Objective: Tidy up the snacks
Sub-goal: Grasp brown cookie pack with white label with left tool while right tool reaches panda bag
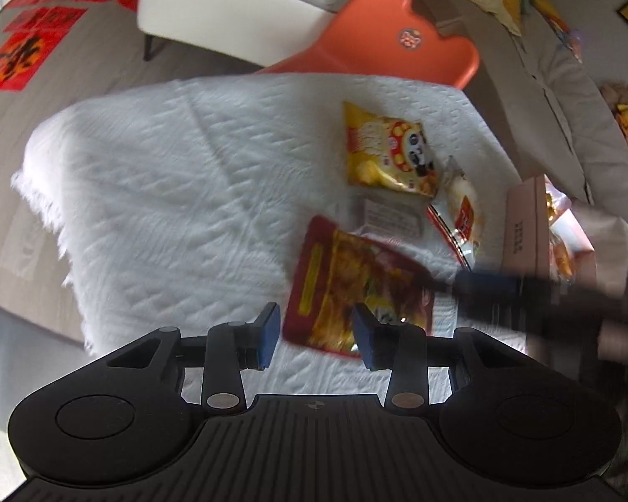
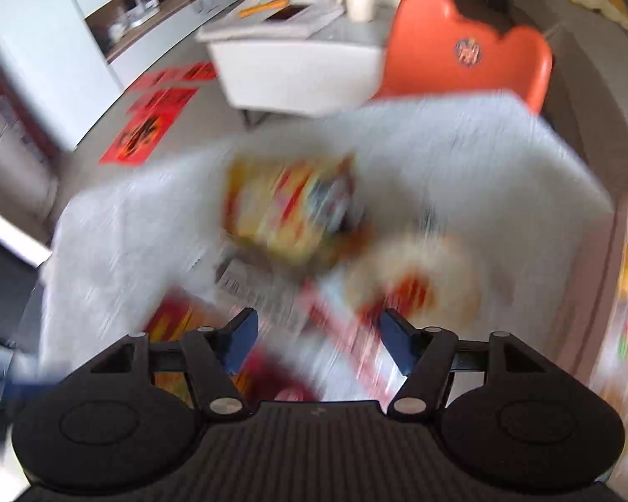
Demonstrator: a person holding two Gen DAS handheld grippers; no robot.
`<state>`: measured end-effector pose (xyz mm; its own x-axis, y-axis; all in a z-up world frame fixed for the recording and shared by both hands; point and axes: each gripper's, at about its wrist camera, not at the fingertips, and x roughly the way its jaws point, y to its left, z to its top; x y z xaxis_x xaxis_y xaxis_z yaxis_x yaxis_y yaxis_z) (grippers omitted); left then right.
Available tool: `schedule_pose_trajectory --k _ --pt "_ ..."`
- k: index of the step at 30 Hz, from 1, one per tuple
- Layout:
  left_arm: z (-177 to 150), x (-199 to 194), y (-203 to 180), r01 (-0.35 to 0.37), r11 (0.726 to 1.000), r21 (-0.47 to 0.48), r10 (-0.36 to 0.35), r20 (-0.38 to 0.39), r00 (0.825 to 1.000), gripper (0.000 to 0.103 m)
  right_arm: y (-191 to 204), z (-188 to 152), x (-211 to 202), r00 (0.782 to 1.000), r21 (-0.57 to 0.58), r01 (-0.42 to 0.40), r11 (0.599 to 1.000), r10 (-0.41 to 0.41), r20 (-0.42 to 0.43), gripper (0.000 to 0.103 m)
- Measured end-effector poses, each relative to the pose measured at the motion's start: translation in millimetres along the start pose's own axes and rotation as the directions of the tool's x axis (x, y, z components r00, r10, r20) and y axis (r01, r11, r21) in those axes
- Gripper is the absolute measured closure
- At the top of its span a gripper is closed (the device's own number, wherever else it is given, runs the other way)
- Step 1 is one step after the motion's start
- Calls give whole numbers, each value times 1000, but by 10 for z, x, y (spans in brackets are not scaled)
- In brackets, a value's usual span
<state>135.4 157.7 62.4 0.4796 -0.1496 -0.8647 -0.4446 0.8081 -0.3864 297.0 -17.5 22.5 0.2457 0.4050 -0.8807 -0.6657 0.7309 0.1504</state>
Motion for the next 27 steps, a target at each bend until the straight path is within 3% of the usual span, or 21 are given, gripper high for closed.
schedule_pose_trajectory --k 2,6,10,12,15,18,19,23,24,25,27 --pt "89 95 -80 18 1000 24 -18 -10 1000 60 -4 -291 -81 998 62 -40 997 42 -40 43" --pt "309 334 -342 51 993 107 -50 -11 999 60 -64 -803 -297 997 149 -17 989 27 -65 44" --pt "620 568 -633 13 968 250 -29 61 998 60 -163 -1078 -451 998 183 3 983 10 -69 43" --pt "757 718 -780 8 925 380 -30 52 998 60 -228 -1148 -498 998 204 25 979 -12 -63 39" --pt "882 932 -877 30 838 544 -16 -29 999 60 -357 -1236 -509 998 248 30 968 -15 -61 37" --pt "801 979 -960 75 732 677 28 -139 990 60 -414 -1292 -552 999 269 25 963 -12 -49 36" --pt "729 985 -984 94 700 708 46 -175 983 55 -424 -1313 -560 999 275 23 961 -11 -48 35" --pt "389 979 -1127 94 531 842 114 -181 977 45 -452 -1383 -575 1000 284 1 959 5 -20 29" --pt "351 988 -1163 87 507 858 115 -168 979 45 -452 -1394 -577 1000 285 -5 959 9 -12 25" --pt "352 1006 -1179 87 511 855 118 -170 978 43 -441 -1389 -559 1000 287 -12 958 14 -6 22" --pt "433 1061 -1163 86 576 813 109 -180 978 42 -423 -1392 -561 1000 292 -17 956 17 2 19"
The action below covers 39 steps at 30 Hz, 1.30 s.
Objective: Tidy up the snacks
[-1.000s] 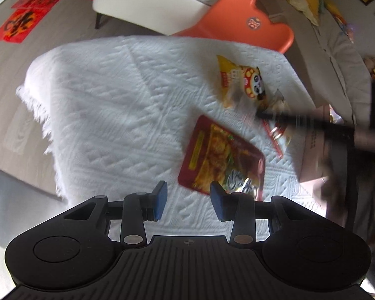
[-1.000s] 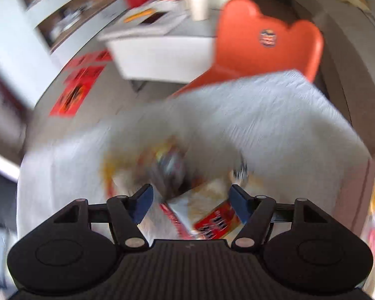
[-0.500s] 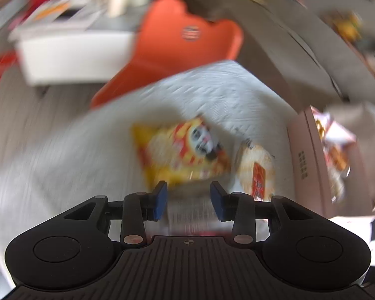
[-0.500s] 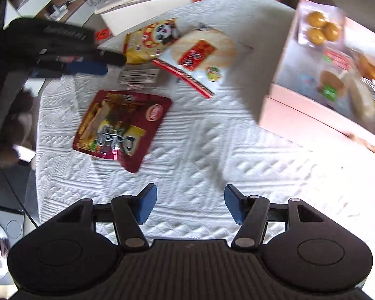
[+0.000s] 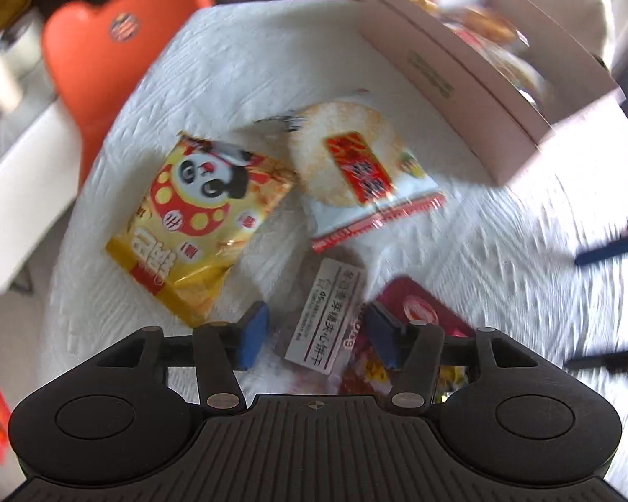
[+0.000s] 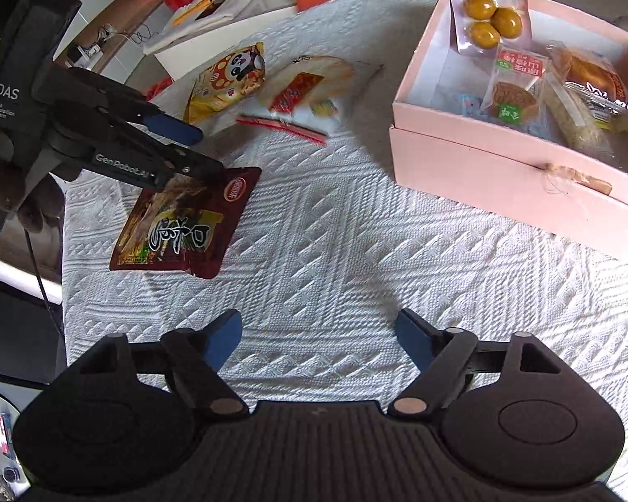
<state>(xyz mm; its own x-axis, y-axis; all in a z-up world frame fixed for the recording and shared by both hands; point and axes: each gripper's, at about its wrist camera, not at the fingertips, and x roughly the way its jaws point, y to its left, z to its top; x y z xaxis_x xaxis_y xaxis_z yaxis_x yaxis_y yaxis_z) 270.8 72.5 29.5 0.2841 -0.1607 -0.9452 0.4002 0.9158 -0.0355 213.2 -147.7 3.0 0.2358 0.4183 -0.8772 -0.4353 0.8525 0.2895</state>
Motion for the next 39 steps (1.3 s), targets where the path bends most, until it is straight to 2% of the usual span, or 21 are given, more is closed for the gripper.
schedule_pose_trajectory --k 1,4,6,7,9,12,14,15,16,20,24,26,29,32,33,35,37,38,39 --pt "28 14 34 9 999 -38 -8 14 1000 46 12 -5 -1 1000 0 2 1000 -2 3 17" --pt "21 11 121 29 993 -117 -26 28 999 49 76 -18 39 1000 -18 11 1000 -11 6 12" --pt "-38 -27 130 21 991 -129 -17 38 999 57 126 -38 76 1000 -28 19 999 -19 12 6" --pt "-82 -55 138 26 989 -142 -20 44 999 58 150 -49 93 1000 -29 24 999 -23 16 1" --pt "-202 -147 201 48 977 -207 -34 71 997 59 214 -54 134 999 -19 50 999 -50 17 0" --pt "-462 -342 334 79 936 -343 -37 127 991 59 331 9 197 992 -20 125 992 -125 -20 0" --pt "-653 -499 402 110 900 -421 -51 149 988 59 443 108 294 979 -101 168 981 -178 -97 0" --pt "-741 -576 421 125 886 -447 -57 162 985 59 496 150 312 971 -120 196 973 -210 -114 8" --pt "-841 -653 435 139 870 -474 -62 174 983 59 553 190 285 967 -124 219 968 -232 -100 17" --pt "-1287 -890 517 180 785 -593 -72 202 977 60 819 508 59 983 -100 180 979 -177 39 17" --pt "-1665 -936 571 189 727 -660 -84 188 979 59 1018 1071 200 982 -15 151 988 -148 118 15" --pt "-1805 -932 588 197 710 -676 -103 177 979 60 1133 1328 389 974 -3 160 987 -158 163 15" --pt "-1947 -942 579 199 699 -687 -106 176 979 60 1356 1704 772 958 -93 223 970 -201 206 15" --pt "-2088 -994 567 229 675 -701 -117 205 972 60 1509 1952 1220 935 -172 334 927 -302 186 15" --pt "-2128 -1005 573 242 662 -709 -123 216 969 60 1513 1994 1338 936 -179 342 923 -318 150 15" --pt "-2227 -1022 576 260 640 -723 -130 231 964 59 1452 1995 1401 962 -129 273 953 -268 56 15" --pt "-2307 -1036 585 267 628 -731 -136 236 962 60 1412 1899 1336 987 -73 162 984 -163 -6 15" --pt "-2329 -1039 590 271 625 -732 -139 237 961 60 1438 1813 1286 990 -87 140 986 -142 -9 18" --pt "-2349 -1045 588 274 625 -731 -141 239 961 60 1500 1715 1238 987 -128 156 979 -158 -7 23"
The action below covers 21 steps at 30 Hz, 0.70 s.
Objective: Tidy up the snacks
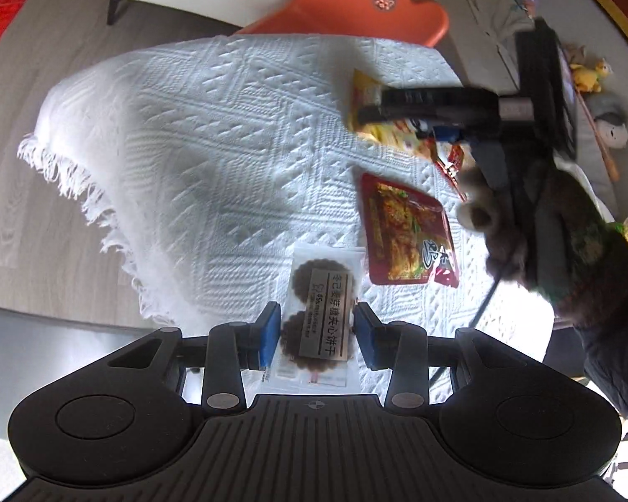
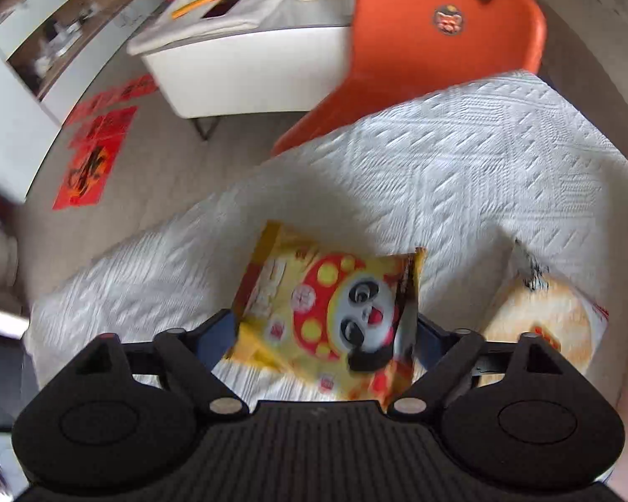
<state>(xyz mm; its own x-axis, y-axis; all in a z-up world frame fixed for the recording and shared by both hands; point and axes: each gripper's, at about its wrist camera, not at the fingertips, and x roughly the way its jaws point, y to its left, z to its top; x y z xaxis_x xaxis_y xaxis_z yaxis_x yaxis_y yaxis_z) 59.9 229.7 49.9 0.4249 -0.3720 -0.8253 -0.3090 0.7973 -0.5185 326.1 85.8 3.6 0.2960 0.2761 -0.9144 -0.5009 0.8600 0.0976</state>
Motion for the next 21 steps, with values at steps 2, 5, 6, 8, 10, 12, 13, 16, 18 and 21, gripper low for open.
schedule_pose_trajectory --k 2,5,6,8,10,12,13,16,18,21 --pt "3 -2 -10 1 1000 8 -1 1 1000 60 122 -209 -144 999 -80 39 996 -38 15 26" --pt "6 9 -75 13 1000 17 -13 5 1000 59 151 -520 -436 1000 -105 -11 994 13 25 29" --pt "4 19 -109 23 1000 20 -23 4 1000 59 136 -614 -549 999 -103 -31 994 34 25 29" --pt "-17 74 -214 47 999 28 -47 -12 999 59 73 -834 -767 998 -107 -51 993 54 28 29" --pt "-59 159 -352 65 997 41 -63 -36 997 59 -54 -1108 -974 1000 -120 -15 993 17 19 29" --pt "-117 272 -513 80 995 61 -76 -60 995 59 -197 -1398 -1126 1000 -163 9 987 -8 3 27" --pt "-149 335 -607 88 994 71 -83 -72 994 59 -273 -1536 -1174 1000 -197 12 980 -15 -16 26" --pt "-243 510 -888 98 991 89 -90 -90 992 59 -550 -1908 -1192 993 -260 88 962 -106 -56 26" --pt "-288 604 -1046 94 991 92 -85 -92 992 59 -722 -2087 -1205 984 -267 154 951 -171 -42 26" --pt "-311 698 -1231 83 992 91 -75 -88 993 59 -930 -2268 -1207 966 -267 237 934 -255 -32 26"
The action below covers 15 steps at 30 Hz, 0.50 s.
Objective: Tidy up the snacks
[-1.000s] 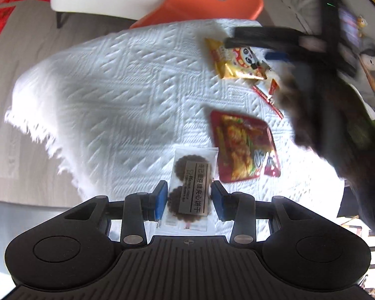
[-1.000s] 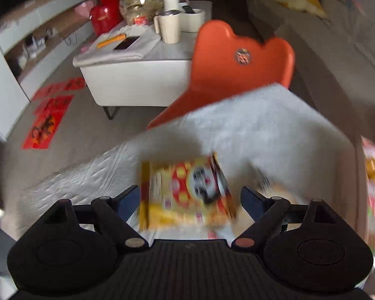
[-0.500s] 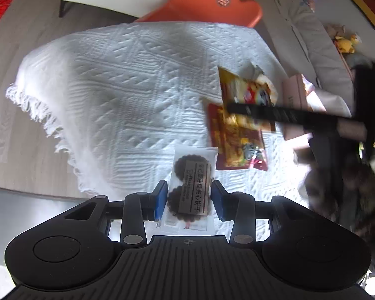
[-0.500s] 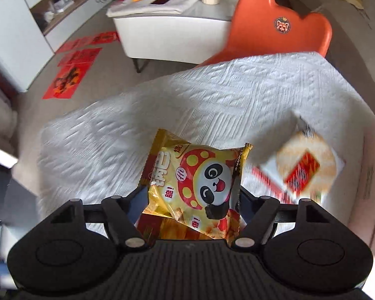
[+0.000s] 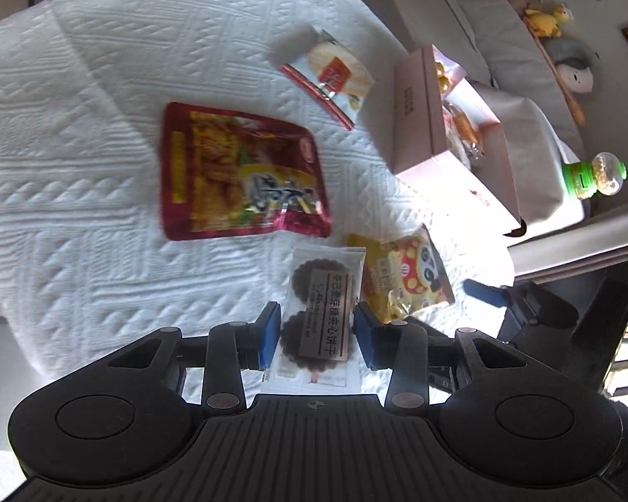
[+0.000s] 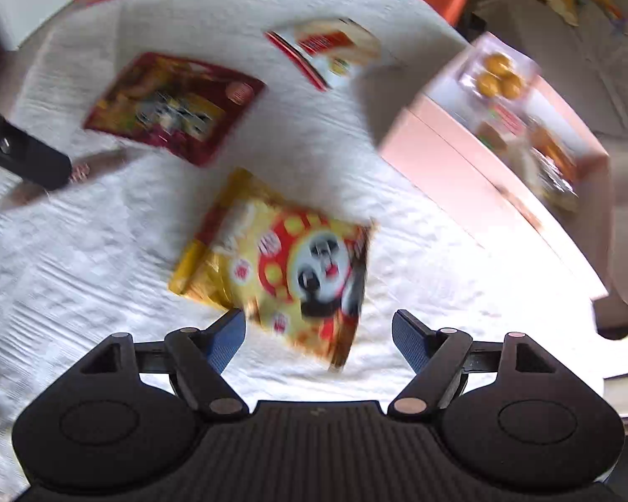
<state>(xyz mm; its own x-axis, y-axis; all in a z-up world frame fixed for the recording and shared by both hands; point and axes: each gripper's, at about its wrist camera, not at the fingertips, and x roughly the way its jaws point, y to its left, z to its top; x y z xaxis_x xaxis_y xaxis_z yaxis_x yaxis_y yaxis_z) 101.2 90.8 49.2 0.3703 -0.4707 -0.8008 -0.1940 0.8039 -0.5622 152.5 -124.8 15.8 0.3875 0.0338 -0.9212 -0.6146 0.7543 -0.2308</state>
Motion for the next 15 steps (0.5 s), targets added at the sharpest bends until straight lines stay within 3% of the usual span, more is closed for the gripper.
schedule_pose_trajectory --k 2,4,6,8,9,10,12,13,15 --pt "11 44 -84 -18 1000 -5 18 9 1000 59 -95 -112 27 993 -3 120 993 -120 11 26" --pt "23 81 -124 -50 999 -19 50 19 999 60 -256 -175 -38 988 54 149 987 -150 29 26" --pt "44 104 -132 -100 994 -40 101 30 994 62 -448 -176 -144 998 176 36 984 -43 38 26" --pt "63 110 -142 -156 987 -49 158 46 986 66 -607 -148 -168 993 342 -120 932 119 24 26" --pt "71 93 -142 -188 981 -50 190 56 980 81 -639 -139 -145 979 424 -190 885 201 20 26" --pt "81 73 -140 -217 975 -51 220 62 974 88 -616 -138 -87 955 516 -266 814 297 25 26" --pt "104 12 -115 -242 968 -67 247 76 966 88 -498 -58 17 907 596 -364 716 418 52 26" --pt "115 -22 -104 -245 967 -73 251 79 965 88 -429 20 50 909 604 -362 710 414 57 26" --pt "128 -54 -99 -225 972 -68 230 68 971 88 -347 195 88 941 607 -301 735 333 63 26"
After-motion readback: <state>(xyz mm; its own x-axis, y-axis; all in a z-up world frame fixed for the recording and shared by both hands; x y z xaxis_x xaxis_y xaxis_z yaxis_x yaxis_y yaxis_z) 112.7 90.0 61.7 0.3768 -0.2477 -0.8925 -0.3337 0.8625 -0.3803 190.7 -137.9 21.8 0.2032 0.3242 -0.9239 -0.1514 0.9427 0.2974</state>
